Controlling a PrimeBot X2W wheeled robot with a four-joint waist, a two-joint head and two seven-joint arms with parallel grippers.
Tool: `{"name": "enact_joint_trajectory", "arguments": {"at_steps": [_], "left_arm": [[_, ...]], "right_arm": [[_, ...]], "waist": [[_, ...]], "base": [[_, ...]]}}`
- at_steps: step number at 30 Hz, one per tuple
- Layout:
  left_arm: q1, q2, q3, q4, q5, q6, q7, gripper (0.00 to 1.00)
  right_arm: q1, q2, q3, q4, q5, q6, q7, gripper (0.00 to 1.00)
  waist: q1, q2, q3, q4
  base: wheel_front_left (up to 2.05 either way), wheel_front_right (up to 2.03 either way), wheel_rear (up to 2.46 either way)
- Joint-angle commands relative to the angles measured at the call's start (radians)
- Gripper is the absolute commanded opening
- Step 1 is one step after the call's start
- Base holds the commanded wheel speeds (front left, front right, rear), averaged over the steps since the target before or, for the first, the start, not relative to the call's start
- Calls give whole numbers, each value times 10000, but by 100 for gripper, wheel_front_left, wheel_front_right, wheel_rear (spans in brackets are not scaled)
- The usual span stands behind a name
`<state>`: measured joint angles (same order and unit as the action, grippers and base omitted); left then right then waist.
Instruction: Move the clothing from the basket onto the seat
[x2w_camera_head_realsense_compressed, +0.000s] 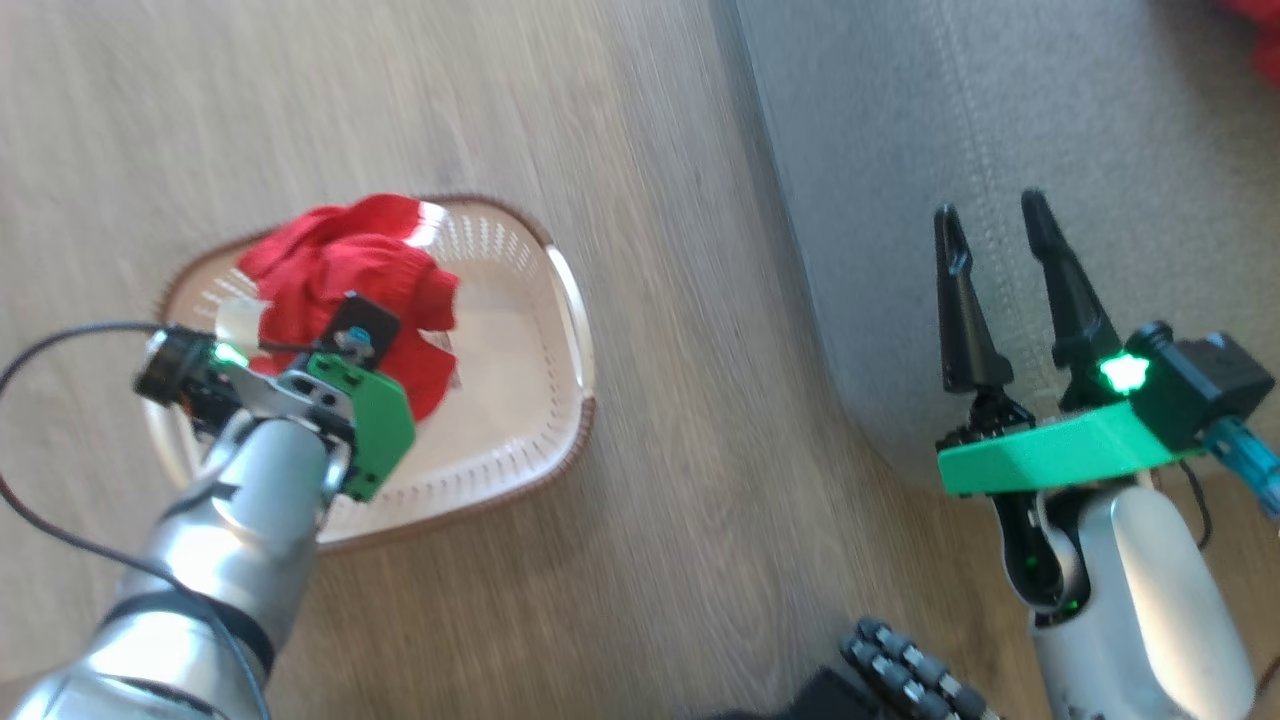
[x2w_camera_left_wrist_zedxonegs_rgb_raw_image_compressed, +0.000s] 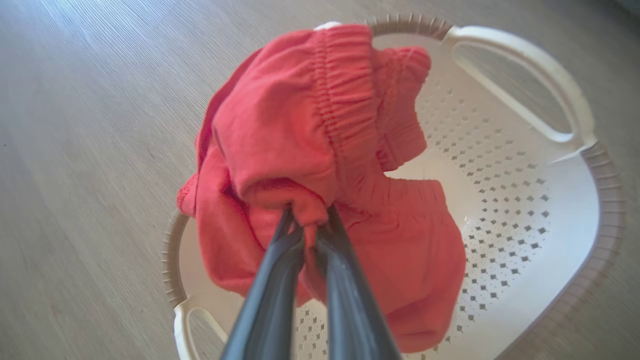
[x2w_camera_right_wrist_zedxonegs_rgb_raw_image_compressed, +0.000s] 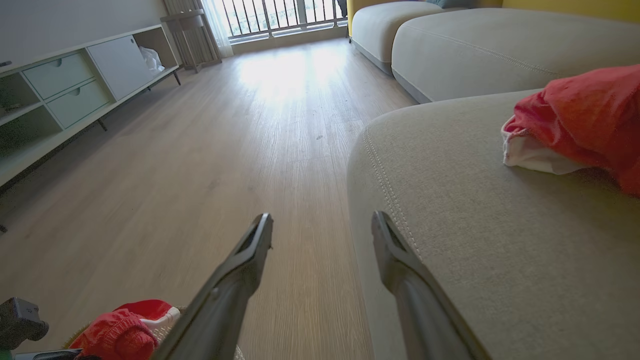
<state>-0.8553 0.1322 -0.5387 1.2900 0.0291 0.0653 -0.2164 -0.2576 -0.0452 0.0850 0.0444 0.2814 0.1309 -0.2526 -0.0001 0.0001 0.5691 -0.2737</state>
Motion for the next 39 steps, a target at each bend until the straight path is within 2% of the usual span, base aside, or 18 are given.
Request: {"name": "enact_joint_trajectory", "arguments": {"at_steps": [1,5,16,20,23,33,39], "left_arm": [[223,57,253,-306,-172,75,-260,0],[611,-172,361,-1441,-444,184,-442,0],[3168,-168,1414,-7649,-1211,833,-452,0],[4010,-224,1823,-10093,-1085,864,-452,0],[4561,-332,2118,-11404,-1048,813,-453,0],[5281,-730,3123,-13789,-1302,490,-453,0],[5210,-809,2943,-14709,-1245,178,-453,0]], "right_arm": [[314,-51,79,-213,-62,-2,-92,100],[652,-51,-82,-76,-134,-2,-92,100],[1402,-69,-379,34,-372,-2,-92,100],[1610,-228,-332,9,-418,-2,-92,100],[1773,-328,-388,-102,-415,-2,-92,100],[2076,-505,-333,-254,-448,-2,-92,100],[2232,-483,-276,-245,-461,-2,-92,100]], "waist": [[1,-1,-1161,586],[1,-1,-1915,952],[1,-1,-3585,1723],[1,-1,-3991,1963],[1,-1,-4217,2146],[1,-1,-4608,2293],[1,-1,-4653,2356]], "base": [[0,0,0],[0,0,0],[0,0,0],[0,0,0],[0,0,0],[0,0,0],[0,0,0]]}}
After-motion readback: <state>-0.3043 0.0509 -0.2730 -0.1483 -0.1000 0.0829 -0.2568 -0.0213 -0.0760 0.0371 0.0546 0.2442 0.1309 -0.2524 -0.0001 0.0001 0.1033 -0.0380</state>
